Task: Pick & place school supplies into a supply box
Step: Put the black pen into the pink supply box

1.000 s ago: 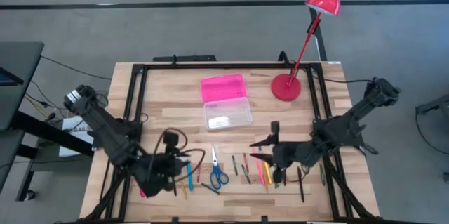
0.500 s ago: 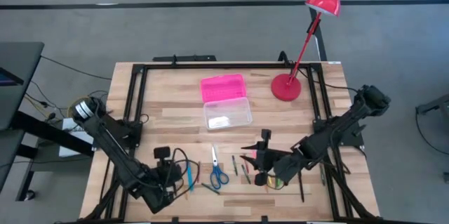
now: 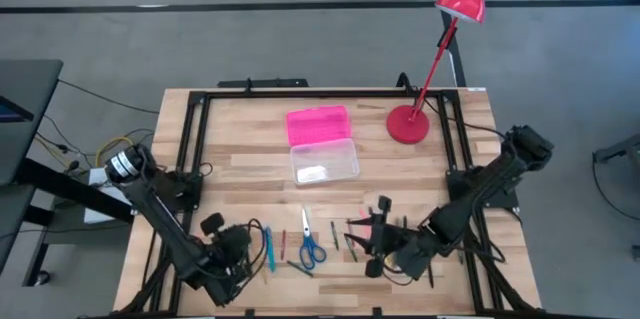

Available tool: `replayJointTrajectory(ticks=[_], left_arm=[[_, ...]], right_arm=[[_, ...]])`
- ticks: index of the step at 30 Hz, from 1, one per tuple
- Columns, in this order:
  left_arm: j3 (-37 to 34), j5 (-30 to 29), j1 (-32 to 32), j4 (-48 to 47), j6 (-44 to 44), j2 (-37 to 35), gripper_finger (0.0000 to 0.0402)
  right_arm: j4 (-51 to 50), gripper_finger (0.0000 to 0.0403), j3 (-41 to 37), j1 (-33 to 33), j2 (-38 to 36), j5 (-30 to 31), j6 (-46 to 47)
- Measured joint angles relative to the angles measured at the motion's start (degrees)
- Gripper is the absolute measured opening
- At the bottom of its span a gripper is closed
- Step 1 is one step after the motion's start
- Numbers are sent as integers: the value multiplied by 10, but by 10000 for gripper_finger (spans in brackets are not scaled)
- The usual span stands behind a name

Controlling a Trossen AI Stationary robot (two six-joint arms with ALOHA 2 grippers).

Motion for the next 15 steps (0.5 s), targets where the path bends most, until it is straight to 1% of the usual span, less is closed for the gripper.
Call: replayJointTrajectory(ticks=[1, 3, 5, 11, 15], left_arm=[[-10, 17, 3, -2, -20, 0, 99], [-27, 45, 10, -3, -30, 0, 99], [-42, 58, 14, -1, -36, 0, 99], [-52, 53, 15, 40, -76, 0, 99], [-52, 39, 15, 84, -77, 0, 116]], right_arm=[[0, 118, 0, 4, 0, 6, 0], [-1, 118, 0, 9, 0, 12, -1], [-2, 118, 0, 12, 0, 21, -11], [-2, 118, 0, 7, -2, 35, -58], [-3, 118, 0, 0, -3, 35, -84]])
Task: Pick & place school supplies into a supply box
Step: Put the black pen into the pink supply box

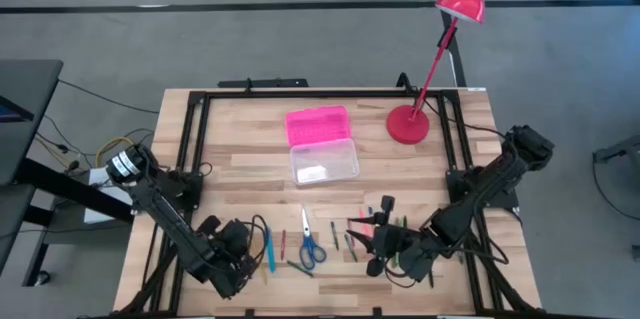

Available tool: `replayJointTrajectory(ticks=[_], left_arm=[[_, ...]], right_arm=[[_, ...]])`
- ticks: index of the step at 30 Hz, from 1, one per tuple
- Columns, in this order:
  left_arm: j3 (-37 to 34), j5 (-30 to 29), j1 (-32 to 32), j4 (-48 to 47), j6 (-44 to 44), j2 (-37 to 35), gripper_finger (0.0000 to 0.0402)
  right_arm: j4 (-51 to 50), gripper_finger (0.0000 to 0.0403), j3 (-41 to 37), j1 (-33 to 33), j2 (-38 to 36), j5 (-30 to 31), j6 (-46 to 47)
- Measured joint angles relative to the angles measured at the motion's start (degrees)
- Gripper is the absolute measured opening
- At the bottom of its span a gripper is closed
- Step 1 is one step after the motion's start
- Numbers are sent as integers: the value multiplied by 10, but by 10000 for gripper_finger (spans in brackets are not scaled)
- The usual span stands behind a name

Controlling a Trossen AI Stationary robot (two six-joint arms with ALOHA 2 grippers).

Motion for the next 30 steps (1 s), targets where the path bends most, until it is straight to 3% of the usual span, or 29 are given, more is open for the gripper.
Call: replayJointTrajectory(ticks=[11, 15, 23, 30], left_arm=[[0, 57, 16, 11, -82, 0, 187], [-1, 48, 25, 18, -82, 0, 194], [-67, 48, 38, 153, -55, 0, 194], [-72, 51, 38, 163, -54, 0, 194]], right_arm=[[-1, 118, 0, -16, 2, -1, -4], [-1, 118, 0, -10, 2, -2, 1], [-1, 118, 0, 5, 2, -2, 26], [-1, 118, 0, 18, 2, -2, 40]])
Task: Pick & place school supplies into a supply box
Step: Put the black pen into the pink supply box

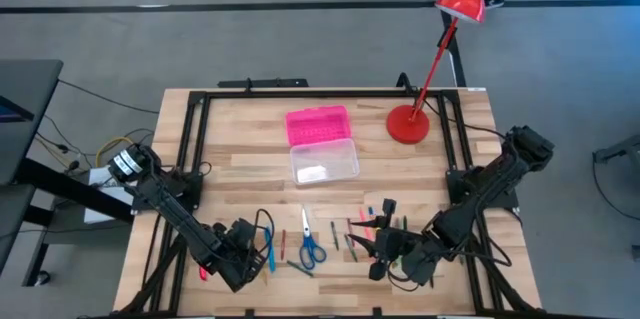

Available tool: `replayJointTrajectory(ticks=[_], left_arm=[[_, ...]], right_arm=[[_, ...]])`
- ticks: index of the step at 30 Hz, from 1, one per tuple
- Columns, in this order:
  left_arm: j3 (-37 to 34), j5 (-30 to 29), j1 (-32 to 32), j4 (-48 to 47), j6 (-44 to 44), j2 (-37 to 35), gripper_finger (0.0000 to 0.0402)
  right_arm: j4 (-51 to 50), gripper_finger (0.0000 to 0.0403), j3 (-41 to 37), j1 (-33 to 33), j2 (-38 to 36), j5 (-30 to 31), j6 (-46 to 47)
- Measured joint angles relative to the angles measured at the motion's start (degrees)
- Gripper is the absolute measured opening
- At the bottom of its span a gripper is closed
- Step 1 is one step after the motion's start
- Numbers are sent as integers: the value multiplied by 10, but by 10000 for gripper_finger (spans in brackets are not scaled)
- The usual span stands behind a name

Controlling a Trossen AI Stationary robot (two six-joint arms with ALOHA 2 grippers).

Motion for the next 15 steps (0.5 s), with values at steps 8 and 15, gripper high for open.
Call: replayJointTrajectory(ticks=[8, 15], left_arm=[[0, 19, -3, 2, 6, 0, 194], [-1, 25, -3, 6, 6, 0, 194]], right_arm=[[0, 118, 0, 8, 0, 1, 17], [0, 118, 0, 8, 0, 0, 29]])
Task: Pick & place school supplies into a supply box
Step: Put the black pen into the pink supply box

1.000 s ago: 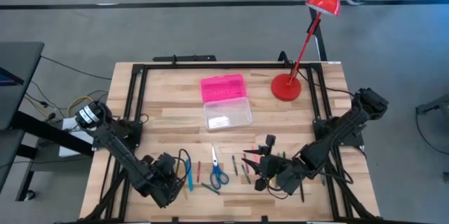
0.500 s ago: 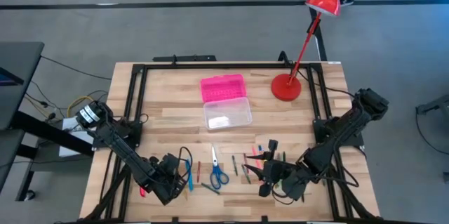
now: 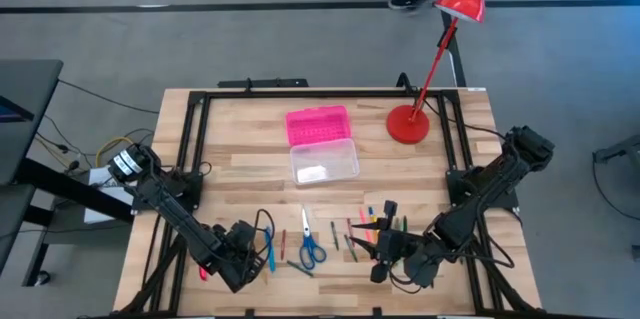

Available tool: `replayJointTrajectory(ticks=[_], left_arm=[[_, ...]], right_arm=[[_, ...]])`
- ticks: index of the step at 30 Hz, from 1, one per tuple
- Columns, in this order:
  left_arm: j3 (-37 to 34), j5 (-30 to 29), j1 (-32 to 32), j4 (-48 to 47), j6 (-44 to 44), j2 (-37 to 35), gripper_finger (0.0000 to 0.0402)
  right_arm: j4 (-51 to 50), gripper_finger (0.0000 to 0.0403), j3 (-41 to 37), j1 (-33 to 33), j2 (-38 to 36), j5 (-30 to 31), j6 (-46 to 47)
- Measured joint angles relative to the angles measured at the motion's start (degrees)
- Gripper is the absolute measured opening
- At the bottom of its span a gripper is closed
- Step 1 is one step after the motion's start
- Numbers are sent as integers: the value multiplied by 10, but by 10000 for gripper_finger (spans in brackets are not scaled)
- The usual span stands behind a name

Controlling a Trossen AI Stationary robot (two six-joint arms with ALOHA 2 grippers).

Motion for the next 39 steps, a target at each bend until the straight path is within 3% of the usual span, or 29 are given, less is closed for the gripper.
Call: replayJointTrajectory(ticks=[12, 18, 32, 39], left_arm=[[0, 3, 0, 2, 0, 7, 194], [3, 22, 1, 4, 13, 44, 194], [3, 73, 3, -20, -21, 47, 193], [3, 81, 3, -25, -23, 47, 136]], right_arm=[[0, 118, 0, 4, 0, 0, 5], [0, 118, 0, 4, 0, 0, 5], [-1, 118, 0, 4, 0, 0, 5], [-1, 118, 0, 4, 0, -1, 5]])
